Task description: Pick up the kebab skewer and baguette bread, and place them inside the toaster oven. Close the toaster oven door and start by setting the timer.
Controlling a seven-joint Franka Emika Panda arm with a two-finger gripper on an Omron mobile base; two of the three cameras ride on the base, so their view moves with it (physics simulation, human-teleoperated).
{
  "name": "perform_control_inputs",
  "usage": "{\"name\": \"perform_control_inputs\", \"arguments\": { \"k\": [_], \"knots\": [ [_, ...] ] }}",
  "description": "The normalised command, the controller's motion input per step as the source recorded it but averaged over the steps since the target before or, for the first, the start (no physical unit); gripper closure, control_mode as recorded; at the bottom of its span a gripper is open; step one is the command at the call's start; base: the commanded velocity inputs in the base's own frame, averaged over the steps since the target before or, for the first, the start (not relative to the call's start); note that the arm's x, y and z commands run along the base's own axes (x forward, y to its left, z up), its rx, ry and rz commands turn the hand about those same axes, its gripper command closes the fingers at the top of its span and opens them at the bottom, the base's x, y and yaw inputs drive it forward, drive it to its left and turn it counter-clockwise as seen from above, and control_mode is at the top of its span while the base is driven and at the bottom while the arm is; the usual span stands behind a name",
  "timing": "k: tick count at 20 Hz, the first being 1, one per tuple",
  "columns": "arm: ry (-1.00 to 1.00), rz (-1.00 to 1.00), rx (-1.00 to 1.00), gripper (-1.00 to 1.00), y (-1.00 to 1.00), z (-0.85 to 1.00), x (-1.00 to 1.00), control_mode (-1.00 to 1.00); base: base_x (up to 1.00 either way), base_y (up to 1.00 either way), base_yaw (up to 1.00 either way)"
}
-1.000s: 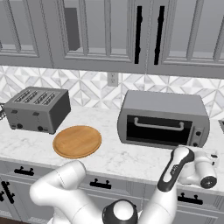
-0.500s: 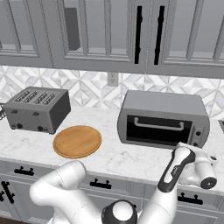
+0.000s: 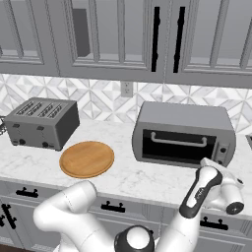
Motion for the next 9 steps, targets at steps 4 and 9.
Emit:
{"name": "perform_control_inputs", "arguments": {
  "k": [4, 9],
  "knots": [
    [-0.07, 0.00, 0.13, 1.00, 0.00, 0.29, 0.00, -1.00, 0.00, 0.00, 0.00],
    [-0.05, 0.00, 0.09, 1.00, 0.00, 0.39, 0.00, -1.00, 0.00, 0.00, 0.00]
  ]
}}
